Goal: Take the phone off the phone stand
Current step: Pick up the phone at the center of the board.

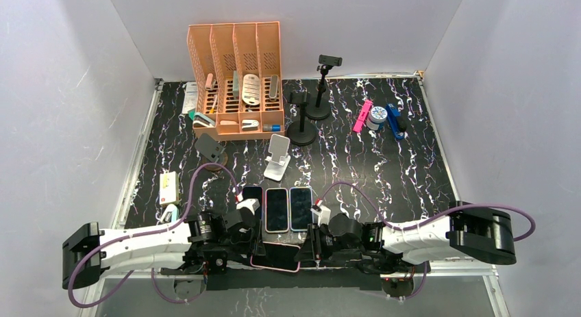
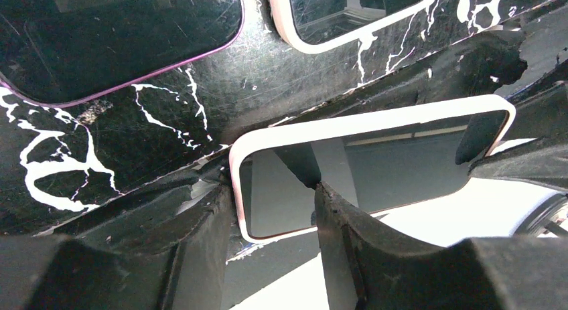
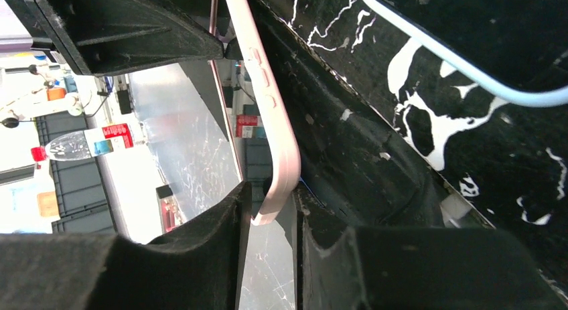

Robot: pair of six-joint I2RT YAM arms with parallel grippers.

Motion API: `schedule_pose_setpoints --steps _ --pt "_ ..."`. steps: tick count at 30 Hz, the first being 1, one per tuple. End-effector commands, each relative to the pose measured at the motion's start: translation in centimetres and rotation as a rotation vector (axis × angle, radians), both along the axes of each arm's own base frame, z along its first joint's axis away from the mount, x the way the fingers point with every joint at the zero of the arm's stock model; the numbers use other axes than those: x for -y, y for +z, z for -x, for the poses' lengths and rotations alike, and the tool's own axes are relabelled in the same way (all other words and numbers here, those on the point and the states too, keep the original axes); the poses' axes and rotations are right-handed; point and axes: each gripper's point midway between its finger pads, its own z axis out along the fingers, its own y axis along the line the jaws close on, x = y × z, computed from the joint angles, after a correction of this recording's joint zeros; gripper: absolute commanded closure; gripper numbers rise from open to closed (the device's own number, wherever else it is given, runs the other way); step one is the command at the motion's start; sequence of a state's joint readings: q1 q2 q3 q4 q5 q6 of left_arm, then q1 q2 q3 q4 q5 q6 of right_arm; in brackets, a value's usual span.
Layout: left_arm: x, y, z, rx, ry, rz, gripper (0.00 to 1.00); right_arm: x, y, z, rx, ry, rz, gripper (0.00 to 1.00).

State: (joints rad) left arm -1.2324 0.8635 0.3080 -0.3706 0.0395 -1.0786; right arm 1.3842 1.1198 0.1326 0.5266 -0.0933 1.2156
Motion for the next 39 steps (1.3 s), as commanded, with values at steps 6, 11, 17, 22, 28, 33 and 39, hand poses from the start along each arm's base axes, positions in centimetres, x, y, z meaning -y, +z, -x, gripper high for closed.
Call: schedule_pose_setpoints --steps 6,11,17,22,28,33,39 --pt "10.8 8.4 -0.2 0.021 -0.031 0.668 0.78 -5.8 12.5 -0.4 0.058 0.015 -0.479 0.56" --pt "10.7 8.5 -0.2 0.024 -0.030 0.676 0.78 -6.6 12.6 -0.1 0.057 0.044 -0.479 0.58" --pt "10.7 8.5 -0.1 0.023 -0.030 0.679 0.78 -7.7 13.1 0.2 0.057 0.078 -0.514 0.77" --pt "10.8 9.4 -0.2 0.043 -0.044 0.697 0.77 -7.8 14.8 0.1 0.092 0.077 -0.570 0.99" --pt "10.1 13.4 -1.8 0.193 -0.048 0.678 0.51 -6.1 16.6 -1.9 0.186 -0.032 -0.513 0.99" --pt "8.4 17.2 -3.8 0.341 -0.006 0.656 0.39 -4.0 17.7 -3.7 0.244 -0.135 -0.471 0.99" --pt "6.8 20.2 -5.1 0.449 0.014 0.623 0.33 -2.3 19.5 -4.9 0.284 -0.210 -0.479 0.99"
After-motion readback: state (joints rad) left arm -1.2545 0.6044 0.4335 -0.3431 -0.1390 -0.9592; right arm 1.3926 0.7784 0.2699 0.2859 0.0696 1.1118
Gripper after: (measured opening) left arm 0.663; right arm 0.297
